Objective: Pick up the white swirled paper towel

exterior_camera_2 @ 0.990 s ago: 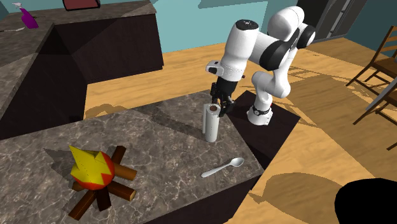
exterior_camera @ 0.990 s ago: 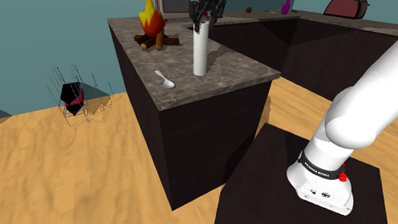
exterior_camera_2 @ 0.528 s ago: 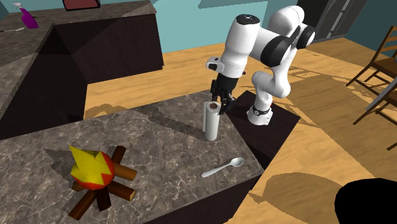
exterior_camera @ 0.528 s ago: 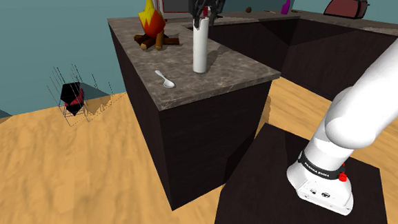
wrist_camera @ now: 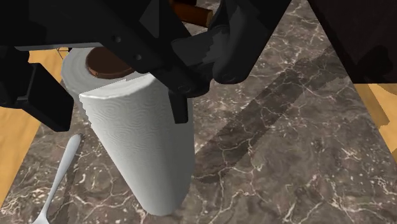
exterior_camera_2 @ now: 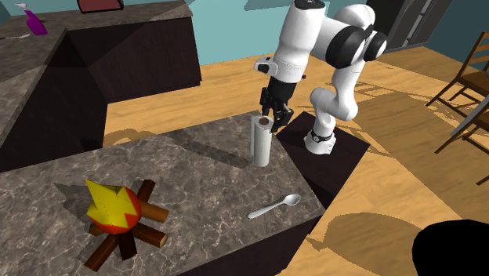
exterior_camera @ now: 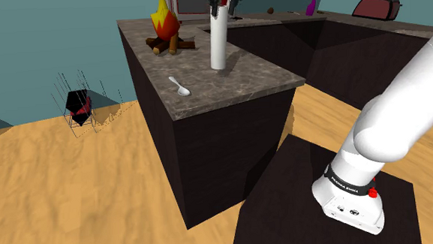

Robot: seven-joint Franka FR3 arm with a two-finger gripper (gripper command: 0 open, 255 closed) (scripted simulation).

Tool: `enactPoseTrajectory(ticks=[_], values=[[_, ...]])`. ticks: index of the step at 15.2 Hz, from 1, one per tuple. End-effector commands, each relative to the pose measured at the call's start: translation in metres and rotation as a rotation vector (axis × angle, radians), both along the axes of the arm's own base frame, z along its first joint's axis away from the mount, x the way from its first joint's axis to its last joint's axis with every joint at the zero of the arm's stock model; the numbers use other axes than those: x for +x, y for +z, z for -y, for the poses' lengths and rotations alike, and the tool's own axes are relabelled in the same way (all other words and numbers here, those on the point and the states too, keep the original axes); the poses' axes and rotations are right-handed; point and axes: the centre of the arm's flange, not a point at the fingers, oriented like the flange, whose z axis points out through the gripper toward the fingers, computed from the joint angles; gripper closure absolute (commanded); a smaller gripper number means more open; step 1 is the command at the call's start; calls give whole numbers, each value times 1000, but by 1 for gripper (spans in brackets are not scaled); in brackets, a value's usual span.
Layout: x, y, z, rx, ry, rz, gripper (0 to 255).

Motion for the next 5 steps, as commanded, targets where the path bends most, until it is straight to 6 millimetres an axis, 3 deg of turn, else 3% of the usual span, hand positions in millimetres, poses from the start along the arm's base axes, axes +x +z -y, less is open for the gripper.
enactPoseTrajectory(ticks=[1, 5], values=[[0, 11, 0, 0, 0, 0, 255], [0, 23, 0, 0, 0, 0, 255]])
